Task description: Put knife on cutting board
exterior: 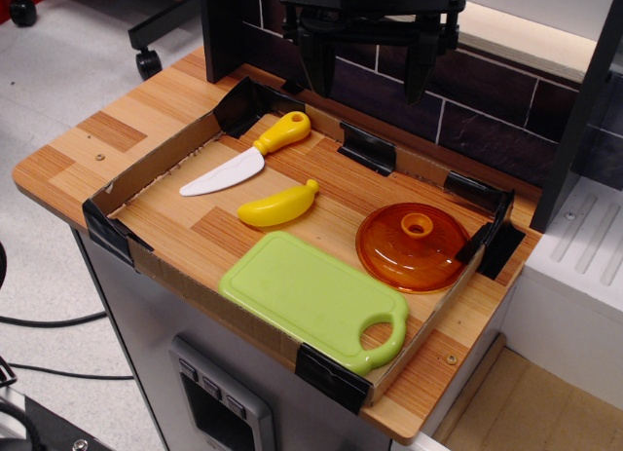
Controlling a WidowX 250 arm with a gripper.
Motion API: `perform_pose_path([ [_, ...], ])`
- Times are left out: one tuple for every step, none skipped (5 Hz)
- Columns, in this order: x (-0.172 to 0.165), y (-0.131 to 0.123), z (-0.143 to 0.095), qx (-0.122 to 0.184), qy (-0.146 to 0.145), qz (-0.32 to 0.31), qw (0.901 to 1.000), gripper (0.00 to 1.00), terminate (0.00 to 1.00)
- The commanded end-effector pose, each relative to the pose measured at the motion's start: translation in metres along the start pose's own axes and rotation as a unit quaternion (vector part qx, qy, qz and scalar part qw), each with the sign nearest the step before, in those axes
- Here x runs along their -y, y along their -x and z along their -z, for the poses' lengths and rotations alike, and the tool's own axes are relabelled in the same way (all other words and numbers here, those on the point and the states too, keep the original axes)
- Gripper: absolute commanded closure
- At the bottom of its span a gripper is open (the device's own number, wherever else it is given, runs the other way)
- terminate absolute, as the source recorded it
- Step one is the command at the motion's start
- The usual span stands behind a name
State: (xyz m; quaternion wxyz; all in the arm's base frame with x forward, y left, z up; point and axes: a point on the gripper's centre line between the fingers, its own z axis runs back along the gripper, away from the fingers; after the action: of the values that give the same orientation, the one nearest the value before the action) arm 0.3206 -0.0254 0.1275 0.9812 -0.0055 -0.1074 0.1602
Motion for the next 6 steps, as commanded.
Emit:
perform_pose_path([
  [0.000, 0.000, 0.000, 0.000, 0.000, 0.000, 1.0000, 0.00, 0.00],
  [-0.020, -0.018, 0.011, -0.057, 0.019, 0.094, 0.9938, 0.00, 0.00],
  [-0.042, -0.034, 0.009, -0.005, 0.002, 0.091, 0.9959, 0.00, 0.00],
  [-0.056, -0.046, 0.019, -0.046, 0.023, 0.142, 0.9886, 0.00, 0.00],
  [-0.069, -0.059, 0.026, -0.033, 0.039, 0.167, 0.9847, 0.00, 0.00],
  [-0.078, -0.074, 0.037, -0.014, 0.040, 0.227, 0.9729, 0.00, 0.00],
])
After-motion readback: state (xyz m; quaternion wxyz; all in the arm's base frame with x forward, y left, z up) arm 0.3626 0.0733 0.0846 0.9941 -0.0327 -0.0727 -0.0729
